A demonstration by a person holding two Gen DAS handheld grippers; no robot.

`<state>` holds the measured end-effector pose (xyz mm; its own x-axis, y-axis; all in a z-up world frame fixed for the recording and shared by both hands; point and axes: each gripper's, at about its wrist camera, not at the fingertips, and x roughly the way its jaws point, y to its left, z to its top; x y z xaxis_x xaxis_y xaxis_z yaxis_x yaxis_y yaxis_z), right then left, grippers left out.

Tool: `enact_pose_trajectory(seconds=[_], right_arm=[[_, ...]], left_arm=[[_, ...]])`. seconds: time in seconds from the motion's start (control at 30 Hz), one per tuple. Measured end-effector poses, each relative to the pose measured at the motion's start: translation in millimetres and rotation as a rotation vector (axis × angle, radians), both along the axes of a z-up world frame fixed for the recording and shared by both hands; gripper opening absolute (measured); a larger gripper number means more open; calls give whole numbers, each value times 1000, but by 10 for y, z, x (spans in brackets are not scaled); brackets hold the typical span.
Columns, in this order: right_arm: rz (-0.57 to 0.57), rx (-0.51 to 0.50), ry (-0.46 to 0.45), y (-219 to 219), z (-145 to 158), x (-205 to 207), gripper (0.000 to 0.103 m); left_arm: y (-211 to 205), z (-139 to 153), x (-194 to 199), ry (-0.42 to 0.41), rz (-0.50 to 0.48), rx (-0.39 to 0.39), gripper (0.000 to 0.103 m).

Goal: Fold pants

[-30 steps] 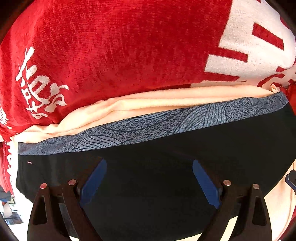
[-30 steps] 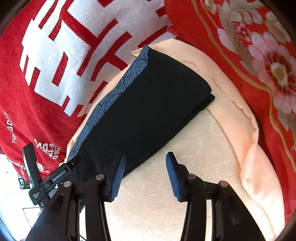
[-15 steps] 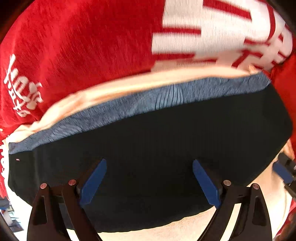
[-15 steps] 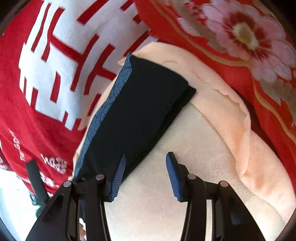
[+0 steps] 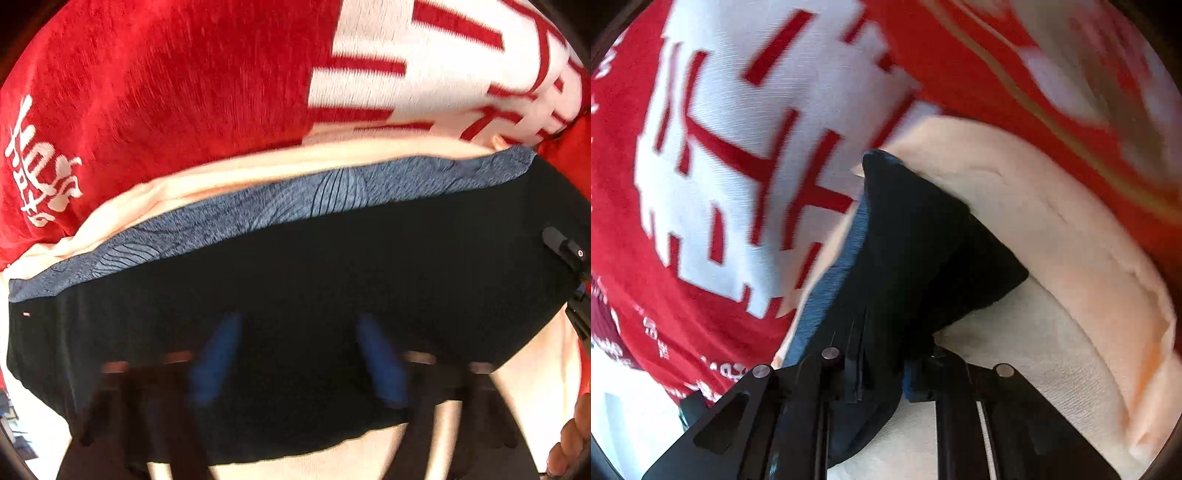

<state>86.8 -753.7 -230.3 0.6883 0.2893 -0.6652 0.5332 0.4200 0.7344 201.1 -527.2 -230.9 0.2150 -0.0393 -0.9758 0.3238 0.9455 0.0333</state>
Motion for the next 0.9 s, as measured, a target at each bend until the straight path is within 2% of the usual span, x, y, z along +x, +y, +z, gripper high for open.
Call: enact_pose_trajectory(seconds=[0.1,0.17,0.2,0.23,0.3,0.43,0.53,0.6,0.77,0.83,0.9], right_arm=[[75,-68,-44,75,319,31,15],[134,-122,-74,183,553,62,14],[160,-142,-87,239,647,87,14],[193,-156,-95,306,719,122,15],[252,-207,-102,464,840,198,14],[338,-299,-118,753,1072,332,14],[384,-357,-118,1013,1226,399,14],[426,-411,-111,1249,1339,466,14],[584,-576,-88,2073,1450,611,16],[637,-613,-69,2357,1365,610,18],[717,-653,-29,2836,1166,703,20]], left_arm=[[-17,132,-71,-19,-23,-50,55],[-83,48,-168,6,-45,-58,55],[-143,-34,-270,-9,-64,-43,54],[-151,-36,-336,-58,-83,-32,54],[-170,-32,-417,-95,-97,-32,54],[-88,6,-428,-71,-109,-101,54],[187,145,-330,-31,-91,-149,54],[482,270,-327,-40,-48,-162,54],[1319,503,-300,-70,29,-120,55],[1729,537,-259,-76,71,-78,74],[2164,481,-172,-95,102,-36,74]])
